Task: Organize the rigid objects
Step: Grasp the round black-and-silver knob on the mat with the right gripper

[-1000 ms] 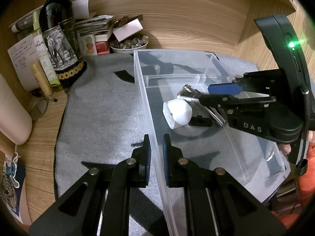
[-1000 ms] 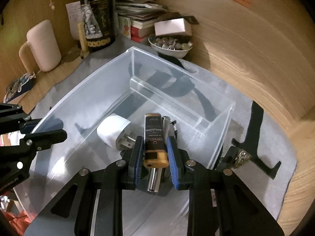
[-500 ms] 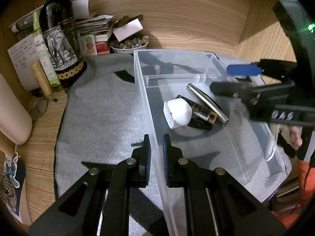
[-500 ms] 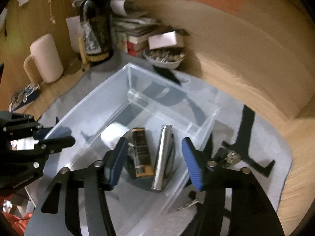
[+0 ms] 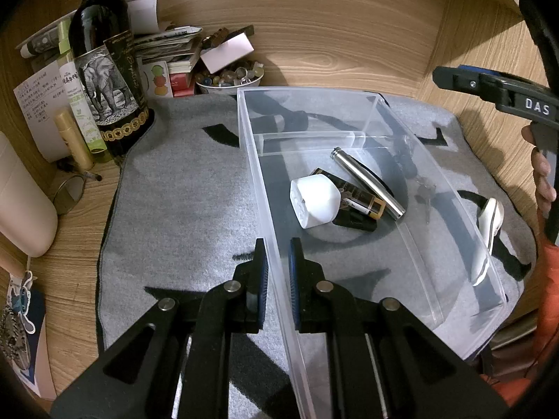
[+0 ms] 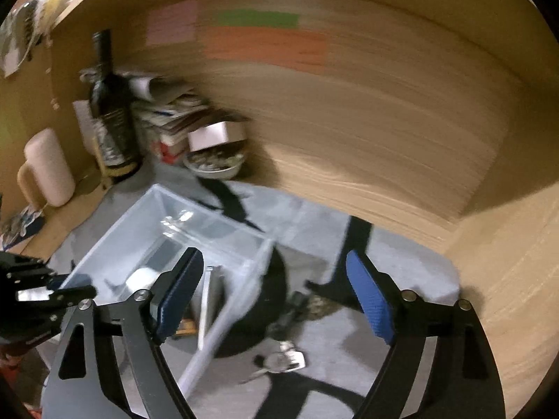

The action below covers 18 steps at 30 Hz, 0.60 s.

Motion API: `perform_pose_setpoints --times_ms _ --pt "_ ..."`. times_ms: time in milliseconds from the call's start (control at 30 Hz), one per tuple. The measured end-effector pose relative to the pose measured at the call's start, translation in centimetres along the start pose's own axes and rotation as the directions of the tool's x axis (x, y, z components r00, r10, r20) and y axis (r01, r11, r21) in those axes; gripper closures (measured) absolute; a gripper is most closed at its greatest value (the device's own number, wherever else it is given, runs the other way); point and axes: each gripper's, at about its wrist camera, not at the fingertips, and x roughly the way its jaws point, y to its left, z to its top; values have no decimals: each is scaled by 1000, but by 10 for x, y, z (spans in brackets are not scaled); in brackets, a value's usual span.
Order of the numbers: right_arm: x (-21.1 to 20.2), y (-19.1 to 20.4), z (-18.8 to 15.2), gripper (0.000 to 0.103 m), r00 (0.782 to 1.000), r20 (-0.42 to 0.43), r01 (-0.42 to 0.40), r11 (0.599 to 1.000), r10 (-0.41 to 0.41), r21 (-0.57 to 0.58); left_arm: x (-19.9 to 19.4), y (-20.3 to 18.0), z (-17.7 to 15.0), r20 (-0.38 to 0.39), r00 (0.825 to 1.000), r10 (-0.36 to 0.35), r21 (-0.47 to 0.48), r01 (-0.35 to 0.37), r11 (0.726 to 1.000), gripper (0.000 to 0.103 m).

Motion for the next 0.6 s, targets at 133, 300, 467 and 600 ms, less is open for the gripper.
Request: perform_pose_setpoints --times_ms 133,300,467,600 --pt "12 -20 -7 21 999 -30 40 998 -39 39 0 0 0 0 1000 1 2 -1 1000 93" --pt "41 -44 -20 22 993 -107 68 993 -57 96 0 0 0 -1 1000 0 0 0 1000 93" --pt "63 -56 -31 31 983 -181 50 988 -23 145 -1 1 -1 -3 1000 -1 -2 1 1000 93" --pt "83 -58 -38 40 970 -242 53 988 -16 145 -1 1 -1 -3 1000 -2 -1 2 1000 93"
